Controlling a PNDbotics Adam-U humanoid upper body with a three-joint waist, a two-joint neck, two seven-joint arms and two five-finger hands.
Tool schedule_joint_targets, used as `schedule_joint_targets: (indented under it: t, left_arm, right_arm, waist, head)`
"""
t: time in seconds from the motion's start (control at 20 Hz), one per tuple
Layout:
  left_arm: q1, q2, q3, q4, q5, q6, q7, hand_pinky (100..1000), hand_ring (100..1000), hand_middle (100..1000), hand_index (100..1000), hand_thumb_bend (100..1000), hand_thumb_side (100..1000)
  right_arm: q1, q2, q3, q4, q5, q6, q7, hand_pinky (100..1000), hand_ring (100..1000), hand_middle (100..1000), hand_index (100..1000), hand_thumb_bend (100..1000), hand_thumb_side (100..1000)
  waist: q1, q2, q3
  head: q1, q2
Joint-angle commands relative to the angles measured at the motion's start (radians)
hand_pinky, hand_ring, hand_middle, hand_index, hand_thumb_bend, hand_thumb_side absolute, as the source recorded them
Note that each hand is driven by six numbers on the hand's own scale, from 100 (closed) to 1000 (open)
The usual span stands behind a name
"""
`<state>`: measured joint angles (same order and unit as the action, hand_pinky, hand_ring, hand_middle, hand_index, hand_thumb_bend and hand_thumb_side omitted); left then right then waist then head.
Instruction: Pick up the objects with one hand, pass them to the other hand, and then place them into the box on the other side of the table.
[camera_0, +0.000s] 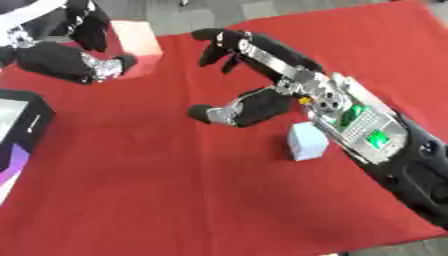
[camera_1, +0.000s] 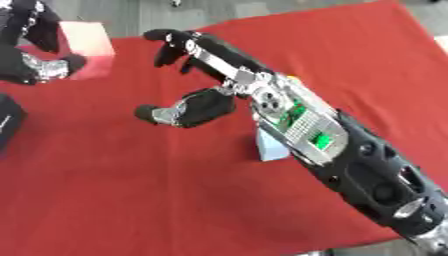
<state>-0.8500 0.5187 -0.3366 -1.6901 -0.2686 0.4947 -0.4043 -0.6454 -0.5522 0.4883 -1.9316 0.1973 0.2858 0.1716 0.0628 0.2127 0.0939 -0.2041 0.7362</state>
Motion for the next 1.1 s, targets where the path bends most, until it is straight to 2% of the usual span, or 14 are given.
schedule_joint_targets:
  t: [0.05, 0.2, 0.55, 0.8, 1.1]
  left_arm:
    - [-0.001, 0.047, 0.031, -0.003, -0.013, -0.002, 0.032, 689, 579, 449, 476, 100, 131]
    - [0.010, 0.061, 0.039, -0.003, -0.017, -0.004, 0.050, 689, 579, 450, 477, 100, 129]
    - [0.079, 0.153, 0.103, 0.030, -0.054, -0.007, 0.111, 693, 582, 452, 480, 100, 105]
    - [0.086, 0.162, 0.110, 0.041, -0.055, -0.012, 0.121, 692, 581, 450, 476, 100, 110]
    - [0.165, 0.226, 0.201, 0.110, -0.046, 0.022, 0.192, 692, 583, 451, 478, 100, 105]
  right_arm:
    - [-0.011, -0.023, -0.012, -0.025, 0.000, 0.000, -0.001, 720, 810, 696, 956, 495, 421]
    - [-0.010, -0.023, -0.013, -0.028, 0.001, 0.002, -0.001, 721, 810, 696, 955, 495, 421]
    - [-0.008, -0.028, -0.015, -0.039, -0.003, 0.009, -0.010, 725, 815, 700, 955, 482, 430]
    - [-0.007, -0.030, -0.016, -0.042, -0.003, 0.012, -0.011, 725, 815, 701, 954, 477, 438]
    - [-0.003, -0.034, -0.015, -0.059, -0.006, 0.016, -0.006, 725, 814, 701, 954, 474, 442]
  waist:
    - [0.001, 0.000, 0.000]
    - [0.000, 0.001, -0.001]
    - [-0.002, 0.003, 0.000]
    - [-0.002, 0.003, 0.000]
    - [-0.009, 0.006, 0.000]
  head:
    - [0.008, -0.013]
    - [0.010, -0.013]
    - [0.035, -0.017]
    - [0.041, -0.018]
    - [0.113, -0.022]
